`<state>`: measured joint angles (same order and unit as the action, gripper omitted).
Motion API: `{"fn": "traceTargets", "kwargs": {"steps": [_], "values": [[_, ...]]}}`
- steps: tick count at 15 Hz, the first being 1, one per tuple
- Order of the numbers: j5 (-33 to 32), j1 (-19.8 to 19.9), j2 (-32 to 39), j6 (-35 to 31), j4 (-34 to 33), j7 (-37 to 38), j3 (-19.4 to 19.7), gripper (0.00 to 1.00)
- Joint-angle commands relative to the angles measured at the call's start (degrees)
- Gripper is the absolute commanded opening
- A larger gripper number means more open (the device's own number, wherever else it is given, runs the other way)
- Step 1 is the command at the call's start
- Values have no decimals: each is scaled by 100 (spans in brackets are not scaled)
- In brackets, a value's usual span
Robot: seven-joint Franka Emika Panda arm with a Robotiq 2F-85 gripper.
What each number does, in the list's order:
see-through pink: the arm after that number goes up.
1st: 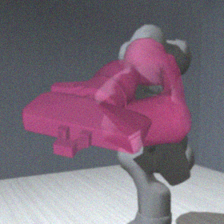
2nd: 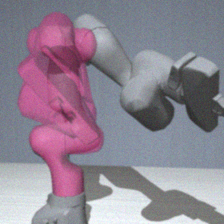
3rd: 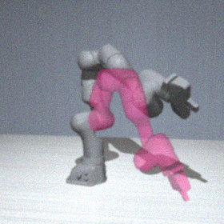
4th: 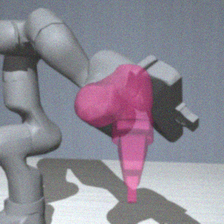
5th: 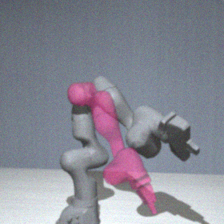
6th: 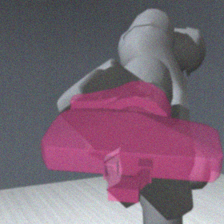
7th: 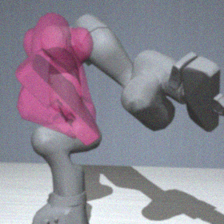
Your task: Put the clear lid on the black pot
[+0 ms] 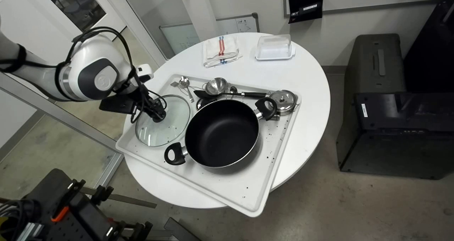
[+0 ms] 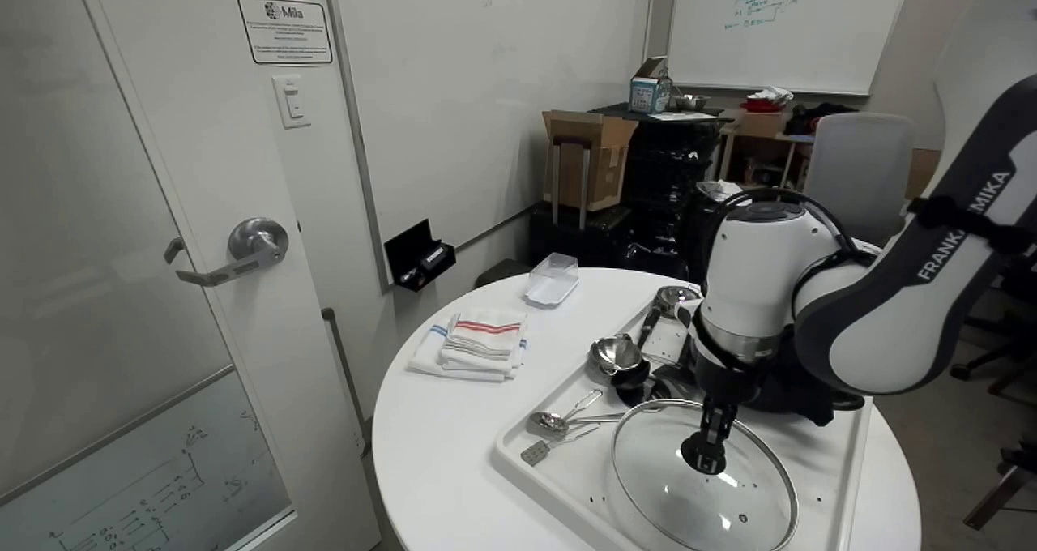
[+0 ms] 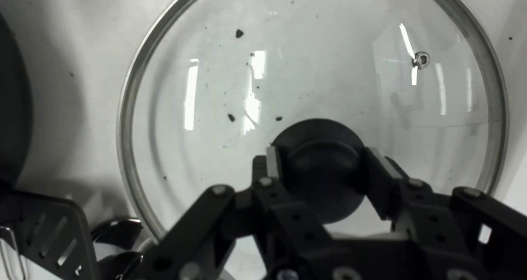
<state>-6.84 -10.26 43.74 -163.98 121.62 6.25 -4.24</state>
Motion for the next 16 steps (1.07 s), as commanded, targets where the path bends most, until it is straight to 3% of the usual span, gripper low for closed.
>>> {"fn": "traceTargets", "kwargs": {"steps": [1, 16], "values": [[185, 106, -595, 150, 317, -220, -127, 26], [466, 396, -1793, 1118, 358, -2, 146, 26]]}}
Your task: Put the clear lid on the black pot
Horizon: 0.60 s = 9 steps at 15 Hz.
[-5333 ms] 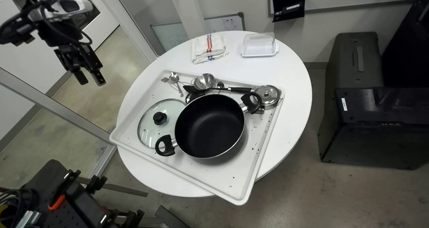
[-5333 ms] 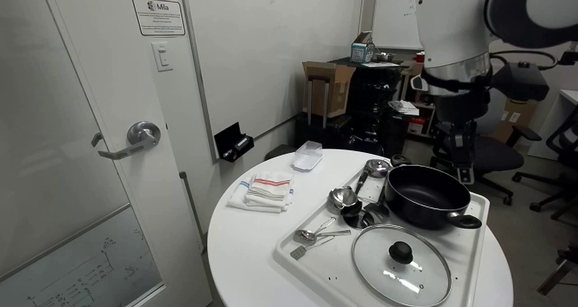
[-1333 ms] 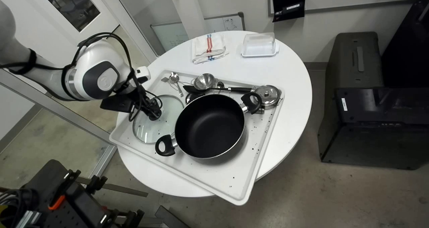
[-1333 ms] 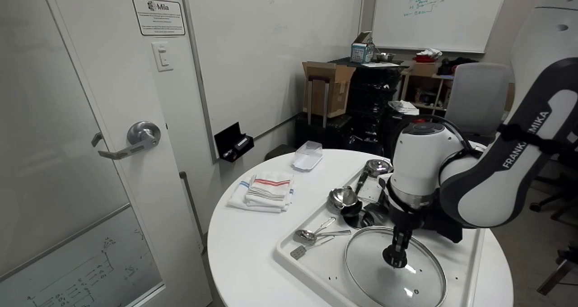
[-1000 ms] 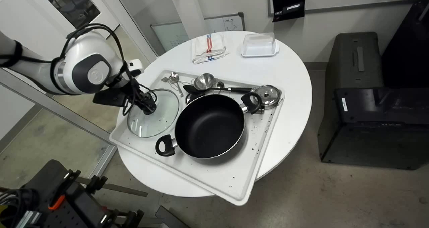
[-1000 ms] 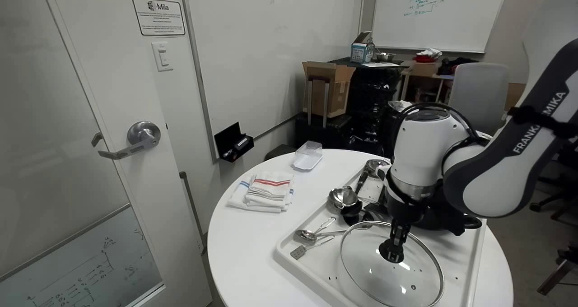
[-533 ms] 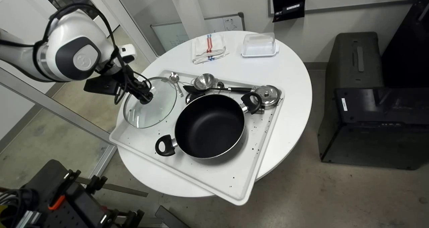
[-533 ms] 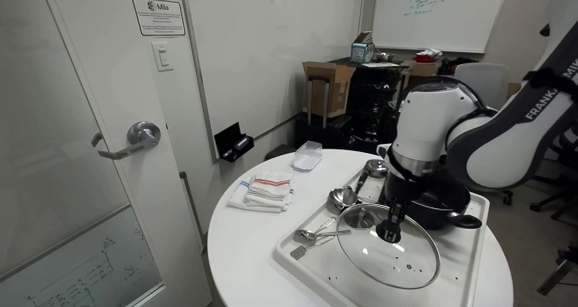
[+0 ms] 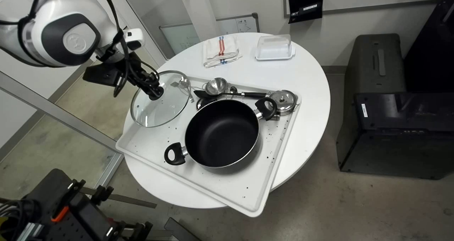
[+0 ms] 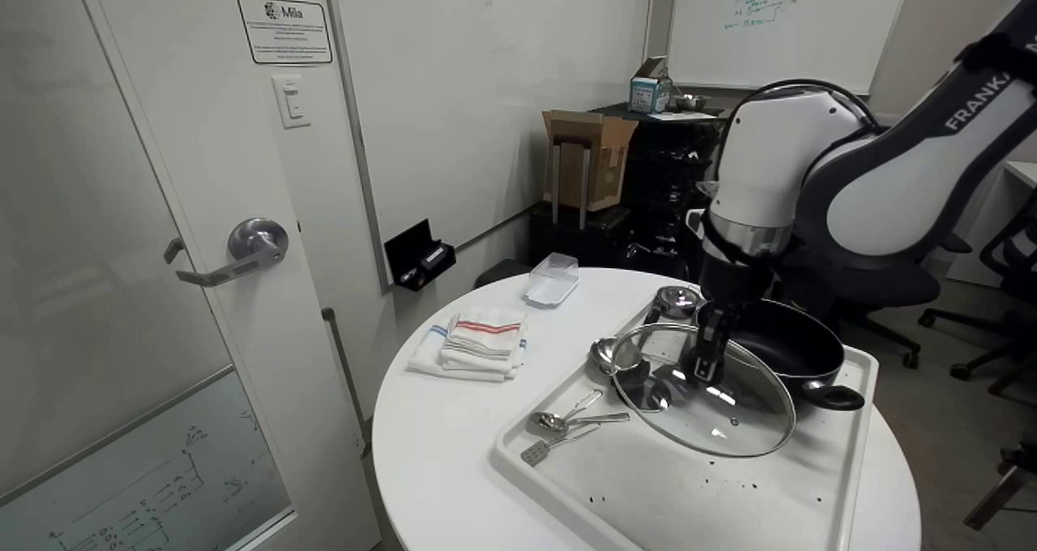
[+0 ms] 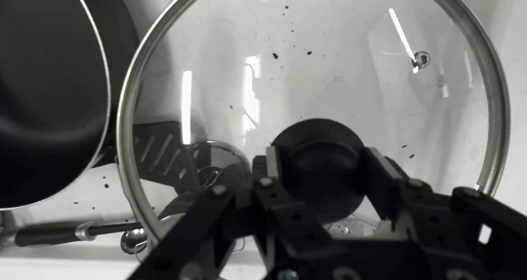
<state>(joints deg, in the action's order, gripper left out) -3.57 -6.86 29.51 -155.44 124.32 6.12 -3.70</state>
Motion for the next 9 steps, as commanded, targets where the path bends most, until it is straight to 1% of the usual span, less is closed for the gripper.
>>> {"fn": "traceTargets", "kwargs": {"steps": [1, 9], "values": [[133, 86, -402, 351, 57, 33, 148, 26], [161, 443, -425, 567, -116, 75, 502, 26]]}}
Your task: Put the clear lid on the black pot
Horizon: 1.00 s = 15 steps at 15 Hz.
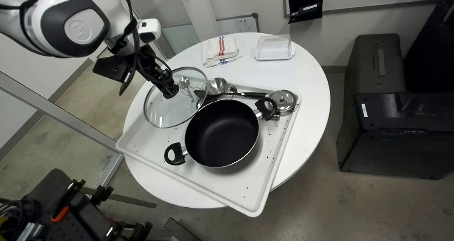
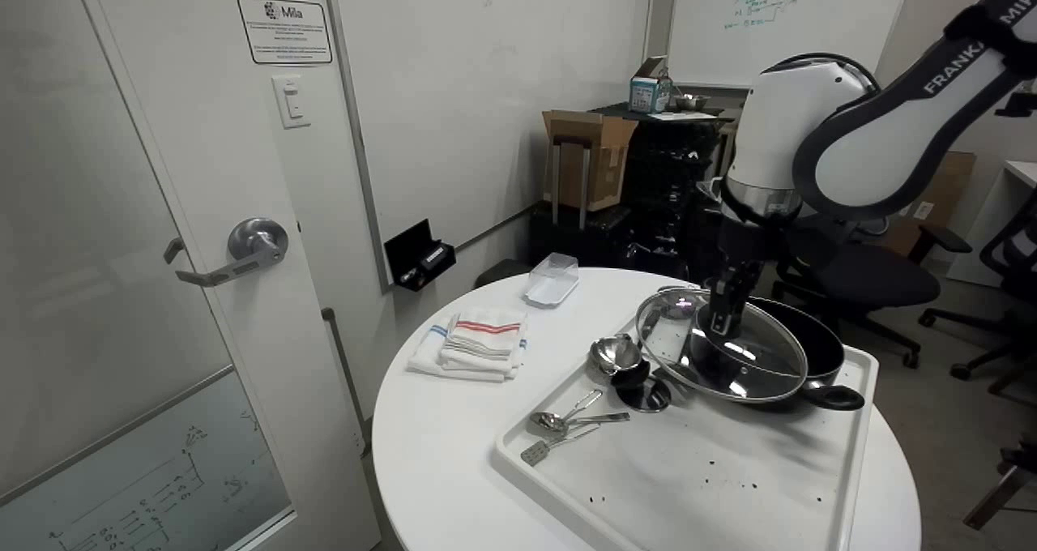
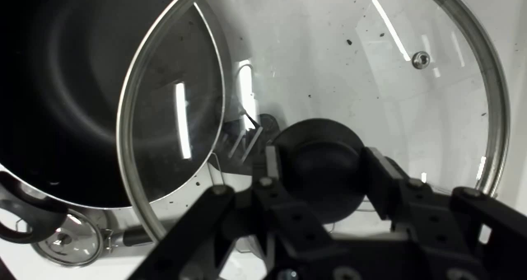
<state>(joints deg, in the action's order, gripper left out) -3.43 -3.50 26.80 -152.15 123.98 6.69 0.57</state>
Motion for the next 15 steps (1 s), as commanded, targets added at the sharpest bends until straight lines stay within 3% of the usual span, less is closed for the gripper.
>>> {"fn": "traceTargets", "kwargs": {"steps": [1, 15], "values": [[165, 160, -148, 261, -110, 15, 104, 26], [257, 675, 189, 286, -348, 1, 488, 26]]}}
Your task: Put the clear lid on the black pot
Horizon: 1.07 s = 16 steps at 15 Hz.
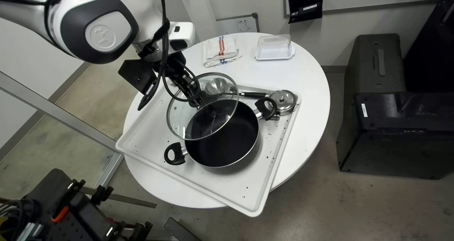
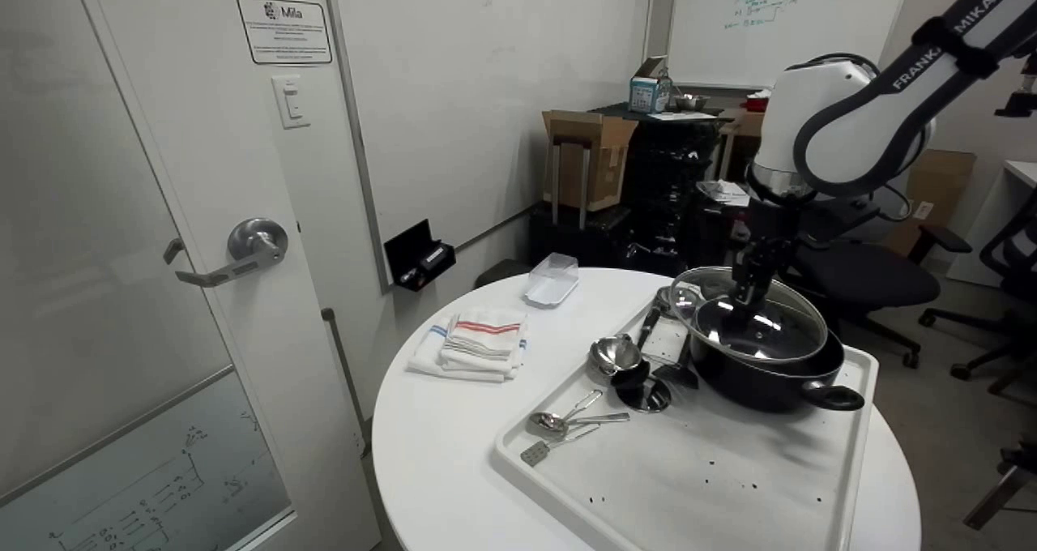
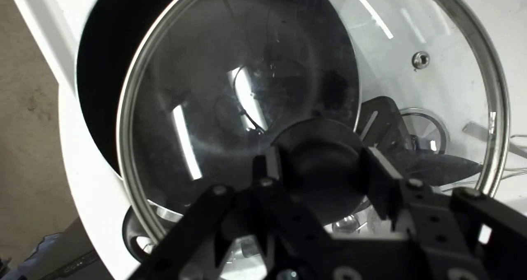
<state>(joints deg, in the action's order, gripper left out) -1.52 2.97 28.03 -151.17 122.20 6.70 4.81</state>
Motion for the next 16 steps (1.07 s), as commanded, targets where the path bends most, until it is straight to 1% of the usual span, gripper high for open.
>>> {"fn": "traceTargets", "kwargs": {"steps": [1, 9, 16], "values": [[56, 44, 104, 185, -170, -3, 94, 26], [73, 149, 379, 226, -345, 10, 216, 26], [22, 146, 602, 266, -508, 66, 360, 26]]}}
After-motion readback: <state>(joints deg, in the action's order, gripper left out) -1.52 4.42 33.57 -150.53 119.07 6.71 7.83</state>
